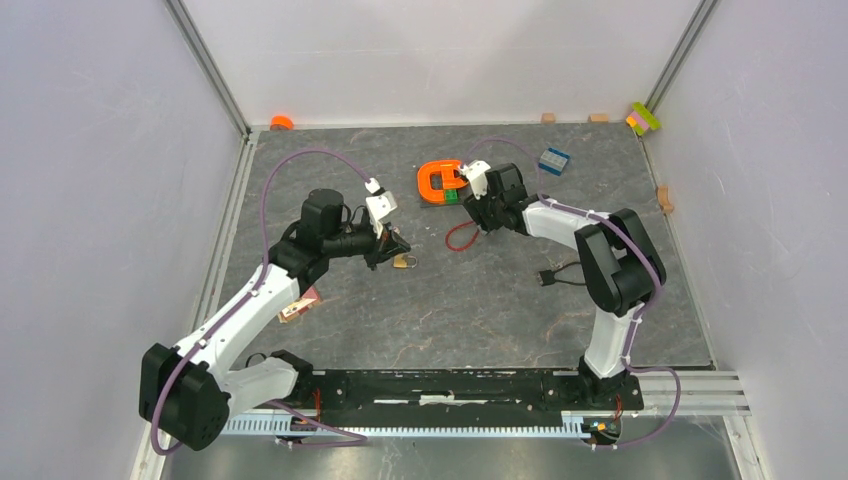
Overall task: Unlock with the key
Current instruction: Move the lock to the center of the board.
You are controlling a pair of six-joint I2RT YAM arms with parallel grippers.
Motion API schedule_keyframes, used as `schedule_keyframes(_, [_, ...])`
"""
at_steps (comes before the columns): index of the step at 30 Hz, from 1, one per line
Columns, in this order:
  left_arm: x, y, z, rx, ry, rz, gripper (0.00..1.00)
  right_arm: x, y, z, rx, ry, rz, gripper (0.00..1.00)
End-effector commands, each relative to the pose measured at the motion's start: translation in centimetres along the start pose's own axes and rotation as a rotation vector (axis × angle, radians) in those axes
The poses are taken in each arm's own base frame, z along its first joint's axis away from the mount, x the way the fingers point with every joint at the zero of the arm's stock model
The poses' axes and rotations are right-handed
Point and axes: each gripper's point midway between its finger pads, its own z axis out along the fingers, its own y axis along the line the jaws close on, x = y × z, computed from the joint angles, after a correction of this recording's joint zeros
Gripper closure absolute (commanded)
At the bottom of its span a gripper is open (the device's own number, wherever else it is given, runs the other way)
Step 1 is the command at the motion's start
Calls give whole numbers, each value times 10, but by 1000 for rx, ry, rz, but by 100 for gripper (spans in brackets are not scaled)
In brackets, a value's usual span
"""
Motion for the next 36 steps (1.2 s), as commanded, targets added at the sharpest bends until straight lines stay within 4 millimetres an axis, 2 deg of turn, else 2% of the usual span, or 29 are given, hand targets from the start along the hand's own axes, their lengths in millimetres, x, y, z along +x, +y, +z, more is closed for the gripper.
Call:
schedule_keyframes(1, [-17,-9,-5,34,-53,6,98,-20,-6,5,4,-34,22,41])
schedule_keyframes(8, [-20,-13,-5,54,-58,9,98,-13,5,13,-64,-6,-17,55])
schedule_keyframes(11, [-19,-13,-6,53,-58,14,98,-8,11,12,-99,6,-43,58])
schedule_keyframes(14, [-20,-13,-7,52,-60,18,98,-7,25,9,-187,-8,-96,59])
schedule_keyframes(18, [-20,-14,-8,54,-60,23,98,-3,48,-4,-291,-17,-278,62])
schedule_keyframes(22, [-20,-15,-8,58,-62,25,98,13,76,-23,-351,-5,-530,62])
schedule_keyframes(25, [-20,-15,-9,59,-63,30,98,26,84,-35,-355,11,-674,62])
schedule_keyframes(26, [-21,-15,-9,57,-65,32,98,28,85,-39,-362,10,-694,61])
schedule_keyframes(30, [-22,-14,-11,44,-68,41,98,27,84,-55,-354,-29,-702,43])
schedule_keyframes(33, [-24,-13,-12,34,-69,42,98,16,92,-66,-368,-90,-595,27])
schedule_keyframes(36, [-23,-11,-12,25,-66,42,98,5,105,-76,-404,-150,-461,15])
